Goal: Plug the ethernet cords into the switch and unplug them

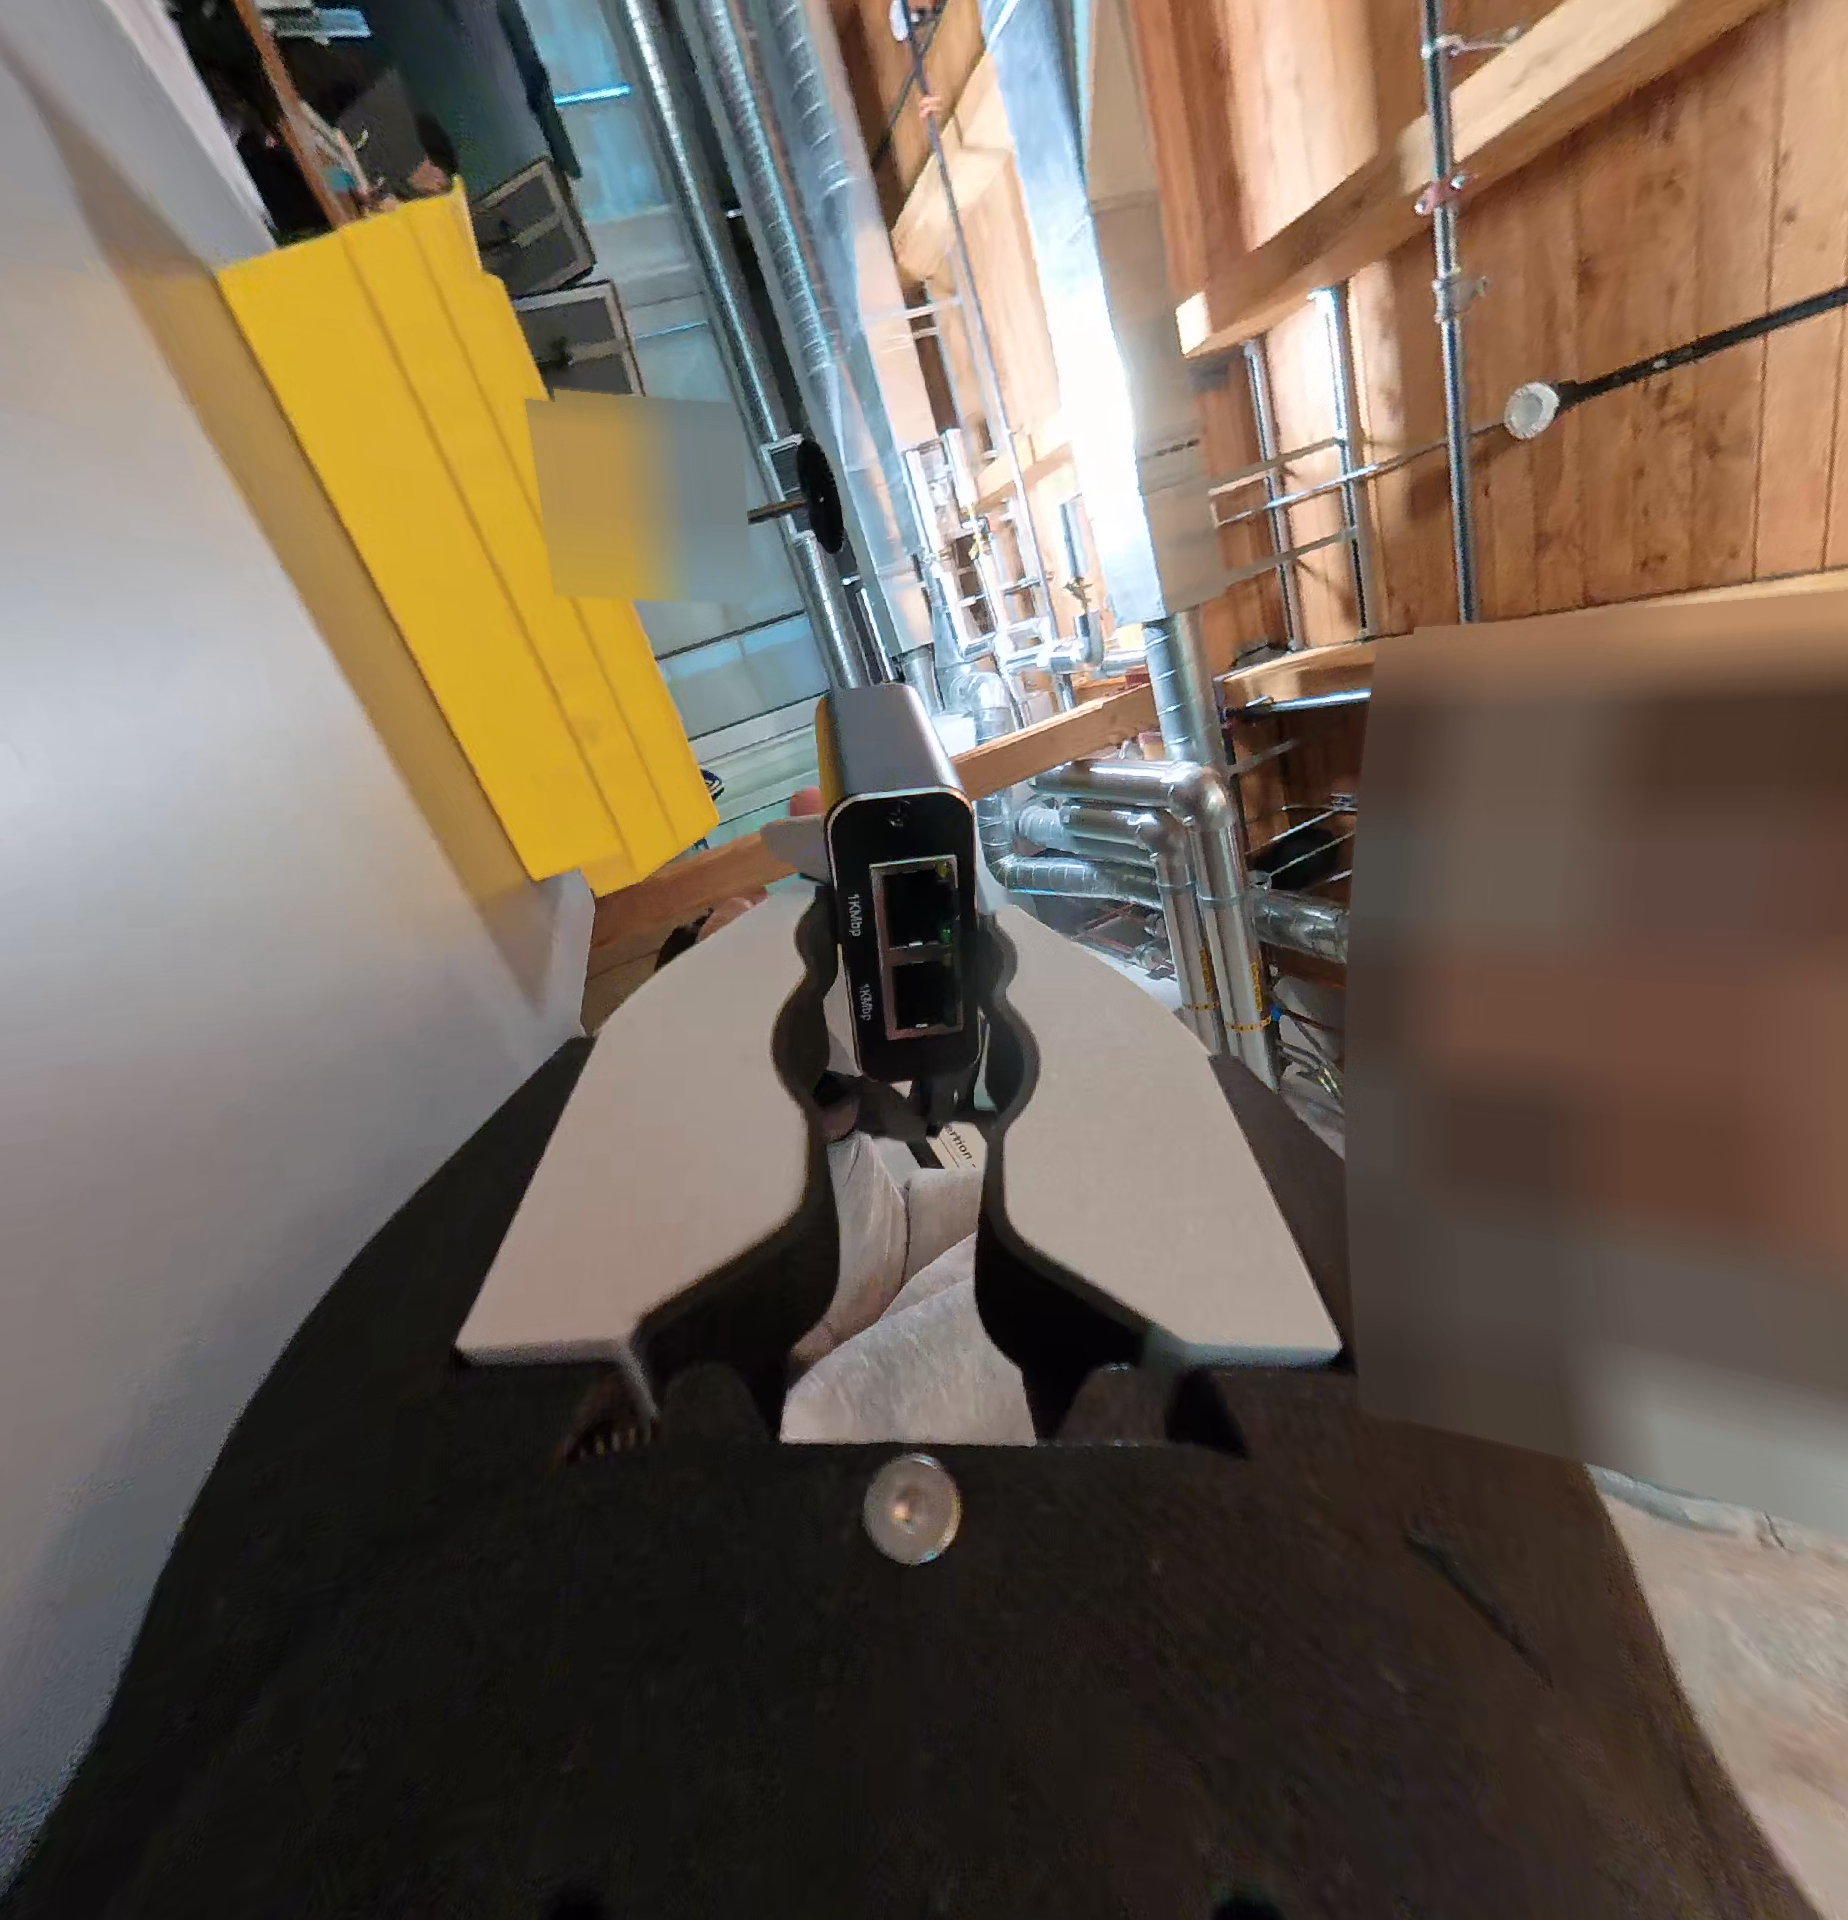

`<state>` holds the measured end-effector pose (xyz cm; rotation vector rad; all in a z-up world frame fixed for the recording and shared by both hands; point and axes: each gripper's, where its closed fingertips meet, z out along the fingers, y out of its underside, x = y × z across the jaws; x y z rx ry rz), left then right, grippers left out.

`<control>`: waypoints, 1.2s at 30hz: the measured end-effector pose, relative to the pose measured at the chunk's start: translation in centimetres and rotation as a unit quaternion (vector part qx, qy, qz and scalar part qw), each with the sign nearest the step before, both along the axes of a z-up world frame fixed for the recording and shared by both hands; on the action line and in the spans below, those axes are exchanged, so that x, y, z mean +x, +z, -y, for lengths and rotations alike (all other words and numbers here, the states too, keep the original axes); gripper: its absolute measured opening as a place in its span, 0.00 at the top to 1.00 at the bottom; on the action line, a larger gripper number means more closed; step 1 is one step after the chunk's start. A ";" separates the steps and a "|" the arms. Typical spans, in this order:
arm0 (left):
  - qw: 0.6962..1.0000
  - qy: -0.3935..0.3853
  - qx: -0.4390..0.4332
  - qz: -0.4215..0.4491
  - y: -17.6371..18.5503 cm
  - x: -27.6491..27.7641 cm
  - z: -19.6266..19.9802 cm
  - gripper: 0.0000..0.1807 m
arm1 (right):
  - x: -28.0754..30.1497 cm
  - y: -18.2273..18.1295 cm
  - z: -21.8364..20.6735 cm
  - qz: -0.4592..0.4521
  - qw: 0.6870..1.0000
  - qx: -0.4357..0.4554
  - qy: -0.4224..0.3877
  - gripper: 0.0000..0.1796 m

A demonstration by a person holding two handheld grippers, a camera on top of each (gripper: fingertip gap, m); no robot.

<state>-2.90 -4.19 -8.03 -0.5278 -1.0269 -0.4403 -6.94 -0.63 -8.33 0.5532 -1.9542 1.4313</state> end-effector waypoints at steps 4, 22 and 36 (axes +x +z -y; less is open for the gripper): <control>0.999 0.002 -0.028 -0.028 0.3 0.2 0.0 0.86 | 0.2 -0.2 0.0 0.250 0.967 -0.023 0.045 0.75; 0.982 -0.013 -0.178 -0.060 -0.9 0.2 -3.1 0.85 | 3.5 -0.9 -0.3 0.689 0.701 0.035 0.181 0.87; 0.987 -0.026 -0.145 -0.058 -0.7 0.2 -3.2 0.86 | 3.2 -0.4 -0.3 0.644 0.744 0.010 0.177 0.83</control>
